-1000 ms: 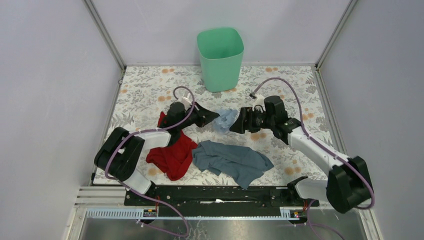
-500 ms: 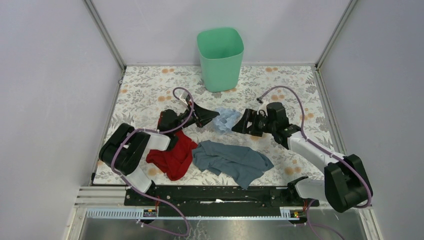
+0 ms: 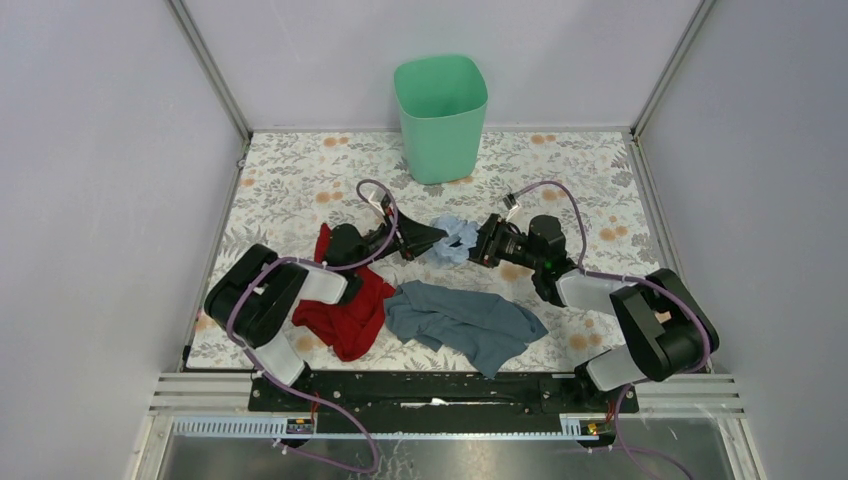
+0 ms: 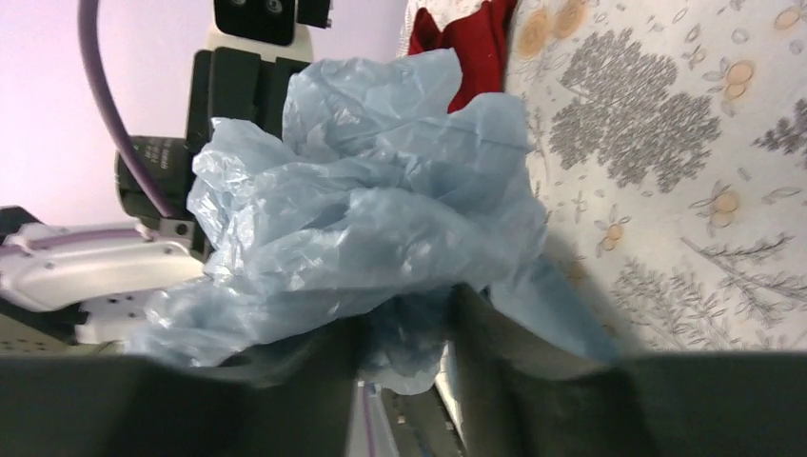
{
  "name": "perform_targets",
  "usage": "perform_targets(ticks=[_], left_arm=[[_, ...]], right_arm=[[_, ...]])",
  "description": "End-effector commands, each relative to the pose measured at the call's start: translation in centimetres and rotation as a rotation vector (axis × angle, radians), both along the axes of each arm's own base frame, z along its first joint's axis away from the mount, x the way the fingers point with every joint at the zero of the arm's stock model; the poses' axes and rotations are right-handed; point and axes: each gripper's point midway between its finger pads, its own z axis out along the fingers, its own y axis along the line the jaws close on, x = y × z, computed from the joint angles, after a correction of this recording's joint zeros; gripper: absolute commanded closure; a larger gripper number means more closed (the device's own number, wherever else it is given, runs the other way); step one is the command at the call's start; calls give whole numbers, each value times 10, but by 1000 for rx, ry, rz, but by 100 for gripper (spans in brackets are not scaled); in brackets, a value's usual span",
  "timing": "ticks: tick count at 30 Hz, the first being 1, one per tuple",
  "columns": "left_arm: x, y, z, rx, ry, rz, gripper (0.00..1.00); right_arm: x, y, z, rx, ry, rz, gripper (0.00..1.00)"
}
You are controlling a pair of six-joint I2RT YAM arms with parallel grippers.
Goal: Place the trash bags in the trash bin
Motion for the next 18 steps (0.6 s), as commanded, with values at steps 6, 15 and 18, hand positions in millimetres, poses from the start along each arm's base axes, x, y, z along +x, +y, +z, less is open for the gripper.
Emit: perform_targets(ticks=[6,15,18], left_arm=[[10,28,-27,217,-80,96,47],[-4,35,-7,818,-436,187,5],[-29,4,12,862,-578,114,3]], right_arm=[[3,-32,-14,-320,-100,-86,100],[-8,-54,-17,-555,-124,-14,100],[-8,-59,-17,-593,-102,-20,100]])
